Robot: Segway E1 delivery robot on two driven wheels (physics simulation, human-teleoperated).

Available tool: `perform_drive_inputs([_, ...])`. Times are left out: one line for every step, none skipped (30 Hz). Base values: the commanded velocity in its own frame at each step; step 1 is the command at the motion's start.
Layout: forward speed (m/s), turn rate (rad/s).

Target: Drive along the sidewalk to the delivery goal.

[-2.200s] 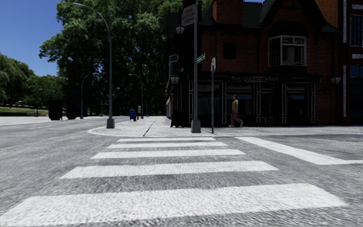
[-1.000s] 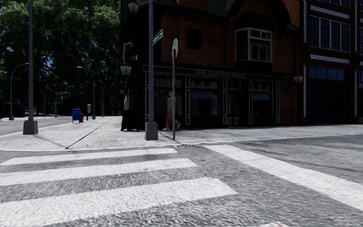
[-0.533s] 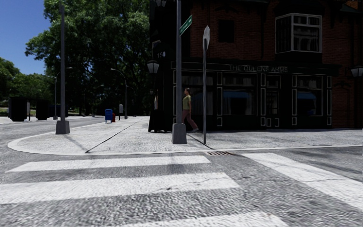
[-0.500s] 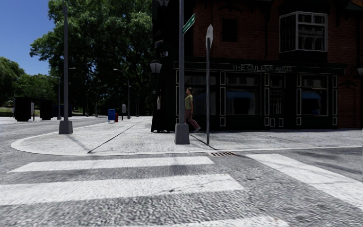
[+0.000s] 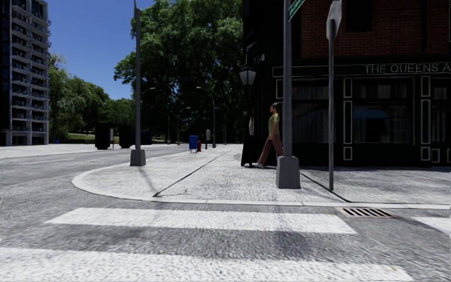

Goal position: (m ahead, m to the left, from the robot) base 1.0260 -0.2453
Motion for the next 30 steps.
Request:
perform_drive_inputs([0.00,0.00])
perform_drive_inputs([0.00,0.00])
perform_drive_inputs([0.00,0.00])
perform_drive_inputs([0.00,0.00])
perform_drive_inputs([0.00,0.00])
perform_drive_inputs([0.00,0.00])
perform_drive_inputs([0.00,0.00])
perform_drive_inputs([0.00,0.00])
perform_drive_inputs([0.00,0.00])
perform_drive_inputs([0.00,0.00])
perform_drive_inputs([0.00,0.00])
perform_drive_inputs([0.00,0.00])
perform_drive_inputs([0.00,0.00])
perform_drive_inputs([0.00,0.00])
perform_drive_inputs([0.00,0.00])
perform_drive_inputs([0.00,0.00])
perform_drive_inputs([0.00,0.00])
perform_drive_inputs([0.00,0.00])
perform_drive_inputs([0.00,0.00])
perform_drive_inputs([0.00,0.00])
perform_drive_inputs([0.00,0.00])
perform_drive_inputs([0.00,0.00])
perform_drive_inputs([0.00,0.00])
perform_drive_inputs([0.00,0.00])
perform_drive_inputs([0.00,0.00])
perform_drive_inputs([0.00,0.00])
perform_drive_inputs([0.00,0.00])
perform_drive_inputs([0.00,0.00])
perform_drive_inputs([0.00,0.00])
perform_drive_inputs([0.00,0.00])
